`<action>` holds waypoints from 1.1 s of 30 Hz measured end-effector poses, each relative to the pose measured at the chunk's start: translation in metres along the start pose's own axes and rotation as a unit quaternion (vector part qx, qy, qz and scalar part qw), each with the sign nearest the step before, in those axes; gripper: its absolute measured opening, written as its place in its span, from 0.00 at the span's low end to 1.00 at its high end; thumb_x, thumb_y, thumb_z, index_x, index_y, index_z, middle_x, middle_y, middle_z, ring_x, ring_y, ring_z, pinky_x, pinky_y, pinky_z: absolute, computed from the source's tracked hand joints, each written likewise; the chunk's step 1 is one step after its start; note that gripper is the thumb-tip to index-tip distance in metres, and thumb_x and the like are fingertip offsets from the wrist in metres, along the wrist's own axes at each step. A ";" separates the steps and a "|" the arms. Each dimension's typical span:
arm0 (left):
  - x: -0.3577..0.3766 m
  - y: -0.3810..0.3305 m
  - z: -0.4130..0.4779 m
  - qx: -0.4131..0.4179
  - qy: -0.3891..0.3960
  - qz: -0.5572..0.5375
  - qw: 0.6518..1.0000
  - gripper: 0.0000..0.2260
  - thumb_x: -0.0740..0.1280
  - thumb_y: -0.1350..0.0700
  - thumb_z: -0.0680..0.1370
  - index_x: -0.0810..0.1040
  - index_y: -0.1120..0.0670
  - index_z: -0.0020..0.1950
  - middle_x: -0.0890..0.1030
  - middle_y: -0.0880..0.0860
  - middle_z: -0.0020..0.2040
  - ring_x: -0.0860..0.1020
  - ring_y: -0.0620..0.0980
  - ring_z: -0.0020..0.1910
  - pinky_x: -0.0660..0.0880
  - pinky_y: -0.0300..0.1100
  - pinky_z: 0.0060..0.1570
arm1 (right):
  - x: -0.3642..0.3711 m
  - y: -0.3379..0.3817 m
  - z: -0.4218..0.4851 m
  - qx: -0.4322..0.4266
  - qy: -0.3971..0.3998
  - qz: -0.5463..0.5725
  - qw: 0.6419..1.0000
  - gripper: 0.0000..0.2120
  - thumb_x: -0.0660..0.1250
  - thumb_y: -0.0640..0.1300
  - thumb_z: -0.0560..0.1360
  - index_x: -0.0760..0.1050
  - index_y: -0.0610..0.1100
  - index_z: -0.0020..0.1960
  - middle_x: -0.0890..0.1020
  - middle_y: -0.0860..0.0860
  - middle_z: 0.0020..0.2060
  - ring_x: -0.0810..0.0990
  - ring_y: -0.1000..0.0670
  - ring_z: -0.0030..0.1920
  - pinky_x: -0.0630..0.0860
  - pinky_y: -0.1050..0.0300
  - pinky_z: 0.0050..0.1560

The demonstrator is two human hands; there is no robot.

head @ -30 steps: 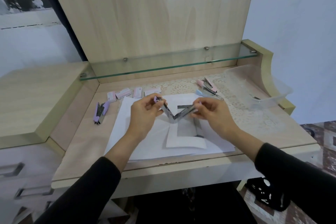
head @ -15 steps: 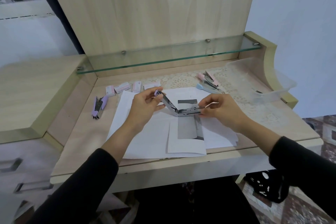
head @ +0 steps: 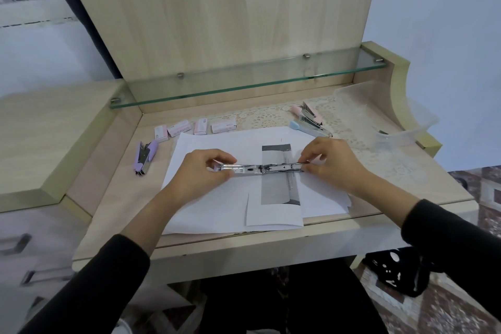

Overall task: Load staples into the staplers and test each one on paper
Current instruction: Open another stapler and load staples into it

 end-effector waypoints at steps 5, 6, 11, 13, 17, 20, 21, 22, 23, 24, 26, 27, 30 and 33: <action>0.000 -0.004 0.001 0.030 0.023 0.102 0.994 0.07 0.71 0.60 0.71 0.80 0.47 0.42 0.81 0.43 0.42 0.76 0.41 0.43 0.69 0.28 0.41 | 0.003 -0.001 0.002 -0.004 0.016 -0.026 1.000 0.08 0.71 0.36 0.68 0.83 0.42 0.46 0.82 0.43 0.42 0.75 0.48 0.40 0.67 0.61 0.44; -0.001 -0.004 0.002 0.034 0.029 0.122 0.992 0.07 0.71 0.59 0.70 0.81 0.48 0.44 0.80 0.44 0.42 0.76 0.42 0.43 0.68 0.28 0.41 | 0.003 -0.001 0.001 -0.002 0.014 -0.017 1.000 0.08 0.71 0.36 0.68 0.83 0.42 0.46 0.81 0.44 0.41 0.74 0.50 0.39 0.67 0.63 0.43; -0.004 -0.004 0.008 0.042 0.061 0.174 0.982 0.07 0.73 0.57 0.69 0.82 0.48 0.44 0.80 0.44 0.41 0.75 0.43 0.43 0.66 0.26 0.39 | 0.002 -0.009 0.001 -0.003 0.001 0.040 0.999 0.08 0.73 0.35 0.66 0.84 0.44 0.44 0.77 0.54 0.34 0.73 0.55 0.35 0.65 0.76 0.38; -0.005 -0.006 0.013 0.043 0.082 0.181 0.979 0.06 0.74 0.55 0.69 0.81 0.46 0.43 0.81 0.44 0.42 0.75 0.43 0.45 0.67 0.29 0.42 | 0.003 -0.011 -0.001 -0.002 0.000 0.043 0.999 0.08 0.73 0.36 0.66 0.84 0.44 0.43 0.78 0.54 0.34 0.74 0.51 0.38 0.66 0.74 0.40; -0.001 -0.019 0.024 0.076 0.094 0.218 0.969 0.06 0.72 0.48 0.69 0.81 0.45 0.44 0.80 0.44 0.46 0.74 0.44 0.47 0.71 0.41 0.50 | 0.005 -0.014 -0.002 0.005 -0.018 0.055 0.998 0.08 0.73 0.36 0.66 0.83 0.42 0.45 0.80 0.51 0.36 0.76 0.51 0.41 0.66 0.74 0.42; 0.015 -0.036 0.030 0.139 0.100 0.211 0.962 0.08 0.72 0.49 0.70 0.81 0.45 0.48 0.79 0.43 0.49 0.74 0.42 0.49 0.69 0.40 0.54 | 0.007 -0.017 0.001 0.000 -0.027 0.069 0.997 0.06 0.73 0.35 0.66 0.83 0.42 0.42 0.82 0.48 0.38 0.78 0.49 0.42 0.68 0.71 0.44; 0.023 -0.041 0.031 0.160 0.112 0.210 0.958 0.09 0.72 0.49 0.70 0.80 0.44 0.50 0.79 0.43 0.51 0.73 0.42 0.50 0.68 0.39 0.55 | 0.007 -0.017 0.001 -0.006 -0.026 0.071 0.997 0.06 0.73 0.35 0.65 0.83 0.42 0.42 0.82 0.48 0.39 0.78 0.48 0.43 0.69 0.68 0.45; 0.032 -0.045 0.032 0.181 0.127 0.215 0.951 0.10 0.72 0.50 0.71 0.80 0.44 0.52 0.79 0.44 0.53 0.73 0.43 0.52 0.67 0.39 0.56 | 0.008 -0.017 0.001 -0.014 -0.026 0.072 0.997 0.06 0.74 0.36 0.65 0.83 0.42 0.41 0.82 0.48 0.39 0.78 0.48 0.42 0.70 0.66 0.46; 0.041 -0.047 0.033 0.200 0.141 0.227 0.942 0.11 0.71 0.50 0.71 0.80 0.44 0.54 0.78 0.44 0.55 0.72 0.44 0.53 0.67 0.39 0.57 | 0.008 -0.018 0.002 -0.022 -0.028 0.072 0.997 0.06 0.74 0.36 0.65 0.83 0.42 0.41 0.82 0.49 0.38 0.78 0.48 0.42 0.70 0.66 0.45; 0.049 -0.048 0.035 0.217 0.153 0.243 0.933 0.13 0.71 0.50 0.72 0.79 0.44 0.56 0.78 0.44 0.57 0.72 0.45 0.54 0.67 0.40 0.57 | 0.007 -0.018 0.002 -0.028 -0.032 0.072 0.997 0.06 0.74 0.36 0.65 0.83 0.42 0.41 0.81 0.51 0.37 0.78 0.50 0.41 0.70 0.67 0.45; 0.061 -0.047 0.036 0.242 0.165 0.267 0.918 0.15 0.70 0.50 0.72 0.78 0.44 0.58 0.77 0.44 0.58 0.71 0.46 0.55 0.68 0.41 0.56 | 0.007 -0.019 0.001 -0.030 -0.039 0.072 0.996 0.06 0.75 0.36 0.65 0.83 0.43 0.41 0.79 0.55 0.35 0.77 0.52 0.39 0.68 0.70 0.42; 0.064 -0.045 0.037 0.247 0.164 0.274 0.915 0.15 0.70 0.50 0.73 0.77 0.44 0.59 0.77 0.45 0.58 0.71 0.46 0.55 0.70 0.43 0.55 | 0.007 -0.019 0.001 -0.030 -0.041 0.073 0.996 0.06 0.75 0.37 0.64 0.83 0.43 0.41 0.79 0.55 0.34 0.76 0.52 0.39 0.67 0.70 0.42; 0.068 -0.042 0.037 0.265 0.149 0.282 0.910 0.15 0.68 0.52 0.74 0.76 0.42 0.60 0.79 0.45 0.54 0.72 0.46 0.51 0.73 0.46 0.48 | 0.007 -0.020 0.000 -0.035 -0.054 0.082 0.995 0.06 0.75 0.36 0.64 0.83 0.43 0.40 0.82 0.51 0.34 0.77 0.48 0.40 0.70 0.61 0.45; 0.071 -0.043 0.035 0.295 0.145 0.276 0.903 0.14 0.65 0.52 0.74 0.77 0.43 0.60 0.80 0.46 0.49 0.73 0.48 0.47 0.75 0.47 0.42 | 0.007 -0.020 -0.001 -0.037 -0.063 0.091 0.993 0.06 0.75 0.35 0.64 0.83 0.43 0.39 0.83 0.49 0.35 0.78 0.46 0.41 0.72 0.56 0.46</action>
Point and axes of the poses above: each hand's wrist, its own z-axis towards the middle knuckle, its own x-axis out of the palm, y = z × x, the point moved 5 cm from there along z, towards the middle knuckle
